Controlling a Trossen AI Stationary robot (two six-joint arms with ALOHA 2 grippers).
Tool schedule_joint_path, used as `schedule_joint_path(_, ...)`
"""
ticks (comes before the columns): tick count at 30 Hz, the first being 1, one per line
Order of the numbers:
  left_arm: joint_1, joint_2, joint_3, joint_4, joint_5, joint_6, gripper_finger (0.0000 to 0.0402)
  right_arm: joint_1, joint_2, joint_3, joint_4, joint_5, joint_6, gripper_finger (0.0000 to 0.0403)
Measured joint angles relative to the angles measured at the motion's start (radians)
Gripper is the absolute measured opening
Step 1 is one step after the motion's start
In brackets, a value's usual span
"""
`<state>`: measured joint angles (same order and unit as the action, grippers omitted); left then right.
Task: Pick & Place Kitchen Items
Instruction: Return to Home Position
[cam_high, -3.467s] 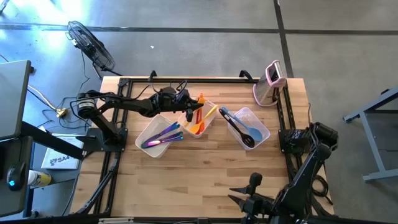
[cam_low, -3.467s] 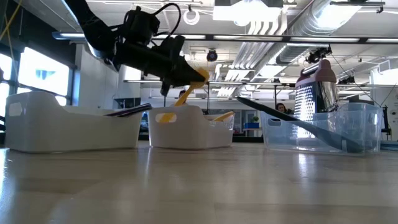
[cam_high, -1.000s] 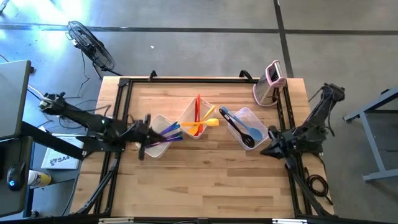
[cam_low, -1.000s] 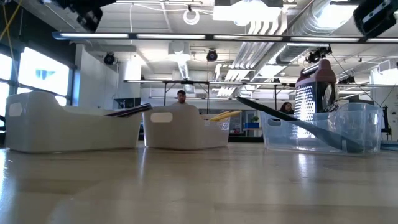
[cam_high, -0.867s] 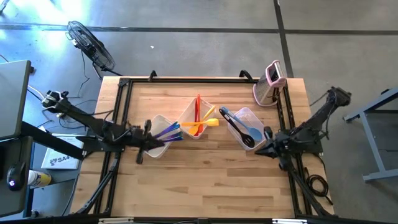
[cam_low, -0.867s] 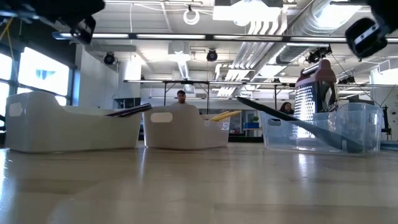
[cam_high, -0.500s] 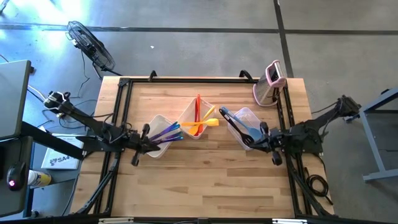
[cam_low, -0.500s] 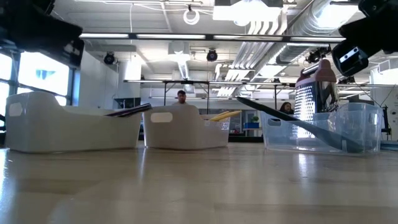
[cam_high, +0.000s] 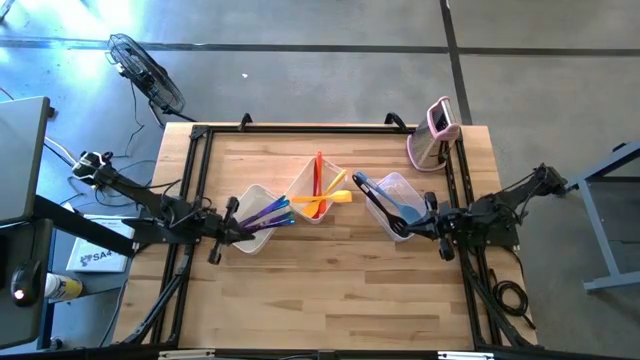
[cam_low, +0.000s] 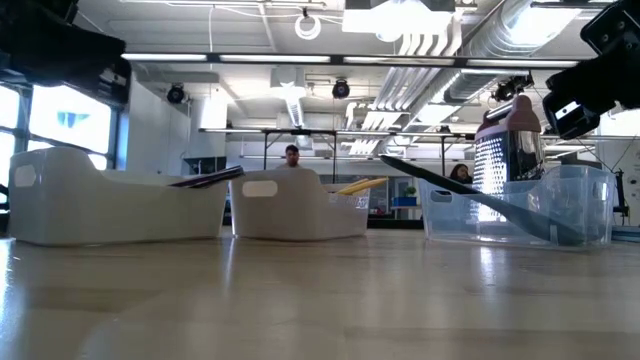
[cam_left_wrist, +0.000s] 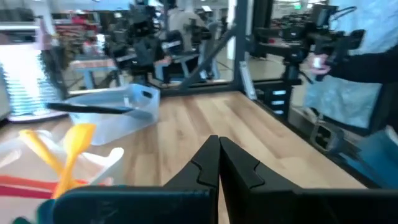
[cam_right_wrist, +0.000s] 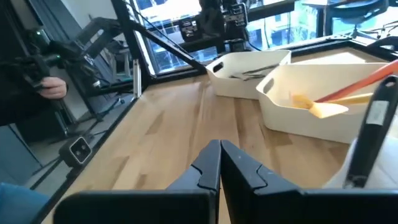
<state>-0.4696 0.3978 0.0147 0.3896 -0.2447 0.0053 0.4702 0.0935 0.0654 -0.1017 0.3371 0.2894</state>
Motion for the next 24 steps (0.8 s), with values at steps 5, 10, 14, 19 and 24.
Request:
schedule_joint_path(5, 0.135, -0.004, -0.001, -0.034, 0.117, -0.027, 0.0, 0.0, -0.088, 0.021, -0.097, 0.007, -0.03, 0.0004)
schedule_joint_path(10, 0.314, -0.004, 0.004, -0.036, 0.266, -0.063, 0.0, -0.002, -0.087, 0.043, -0.195, 0.039, -0.03, 0.0004)
schedule_joint_path(14, 0.4, -0.011, 0.055, -0.142, 0.332, -0.126, 0.0, -0.002, -0.087, 0.055, -0.246, 0.039, -0.008, 0.0004)
schedule_joint_path(19, 0.383, -0.081, 0.104, -0.214, 0.376, -0.118, 0.0, -0.002, -0.087, 0.058, -0.242, 0.048, -0.02, 0.0004)
schedule_joint_path(24, 0.287, -0.202, 0.102, -0.285, 0.245, -0.065, 0.0, -0.002, -0.087, 0.058, -0.241, 0.057, -0.023, 0.0004)
